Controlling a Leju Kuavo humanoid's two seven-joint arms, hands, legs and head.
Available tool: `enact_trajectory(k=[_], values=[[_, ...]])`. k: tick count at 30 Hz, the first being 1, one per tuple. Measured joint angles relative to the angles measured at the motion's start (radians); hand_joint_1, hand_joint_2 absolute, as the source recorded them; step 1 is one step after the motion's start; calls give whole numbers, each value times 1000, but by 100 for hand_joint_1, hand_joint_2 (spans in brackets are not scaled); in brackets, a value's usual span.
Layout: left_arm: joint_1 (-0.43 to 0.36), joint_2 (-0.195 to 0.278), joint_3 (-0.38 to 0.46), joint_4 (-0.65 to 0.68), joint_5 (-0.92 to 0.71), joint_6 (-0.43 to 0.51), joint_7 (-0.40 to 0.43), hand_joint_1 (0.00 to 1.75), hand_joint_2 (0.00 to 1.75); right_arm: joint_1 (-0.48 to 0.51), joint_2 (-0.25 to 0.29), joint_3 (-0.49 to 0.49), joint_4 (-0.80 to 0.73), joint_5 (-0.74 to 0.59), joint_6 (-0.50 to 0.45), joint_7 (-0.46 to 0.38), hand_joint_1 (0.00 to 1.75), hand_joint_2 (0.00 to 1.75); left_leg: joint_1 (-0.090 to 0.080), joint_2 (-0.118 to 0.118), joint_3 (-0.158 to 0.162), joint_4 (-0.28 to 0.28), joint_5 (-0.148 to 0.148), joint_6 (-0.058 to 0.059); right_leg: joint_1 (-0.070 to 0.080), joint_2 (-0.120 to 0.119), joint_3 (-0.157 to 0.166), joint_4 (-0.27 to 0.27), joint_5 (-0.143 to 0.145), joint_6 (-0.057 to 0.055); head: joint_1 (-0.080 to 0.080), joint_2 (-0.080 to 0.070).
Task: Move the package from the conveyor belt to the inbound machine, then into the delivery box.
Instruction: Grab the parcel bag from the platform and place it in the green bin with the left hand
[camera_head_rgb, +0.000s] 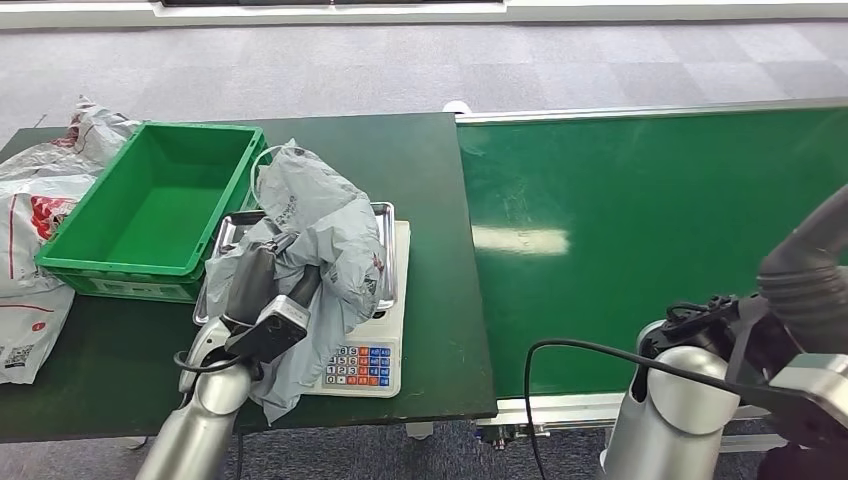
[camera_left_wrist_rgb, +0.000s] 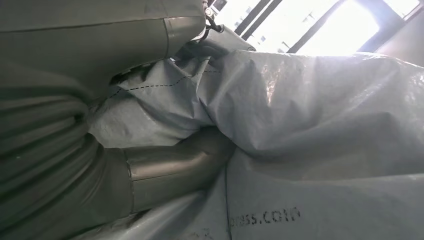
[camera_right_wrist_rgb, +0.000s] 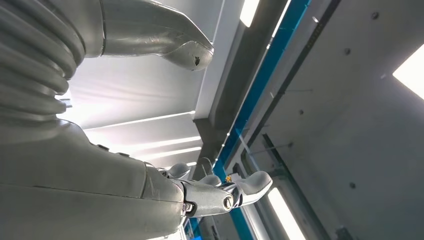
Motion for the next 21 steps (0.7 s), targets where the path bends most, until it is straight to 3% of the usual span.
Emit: enact_trajectory(k=[4,6,9,12,17,21], values=[[4,-18,41,-21,65,79,-27,175,175,1,0,0,13,-2,0,0,0,175,0,0,0,0,0,0,0,0,0,0,0,0,0,0],[-3,-35,71,-23,19,215,-11,175,175,2,0,0,16,-4,0,0,0,175,0,0,0,0,0,0,0,0,0,0,0,0,0,0],[-52,-52,96,3,-180,452,64,175,175,3,0,7,18,-7,0,0,0,175,0,-2,0,0,1,0,0,-2,0,0,0,0,0,0],[-139,-66,113,60,-349,585,129,175,175,2,0,28,23,-7,0,0,0,175,0,-4,-1,0,2,0,0,-4,0,0,1,0,0,0],[-277,-109,214,108,-514,633,111,175,175,2,0,65,42,-3,0,0,0,175,0,-3,0,0,2,0,0,-3,0,0,2,-1,0,0],[-327,-138,280,123,-531,634,94,175,175,2,0,79,53,-2,1,0,0,175,0,-3,0,0,2,0,0,-2,0,0,2,-1,0,0]])
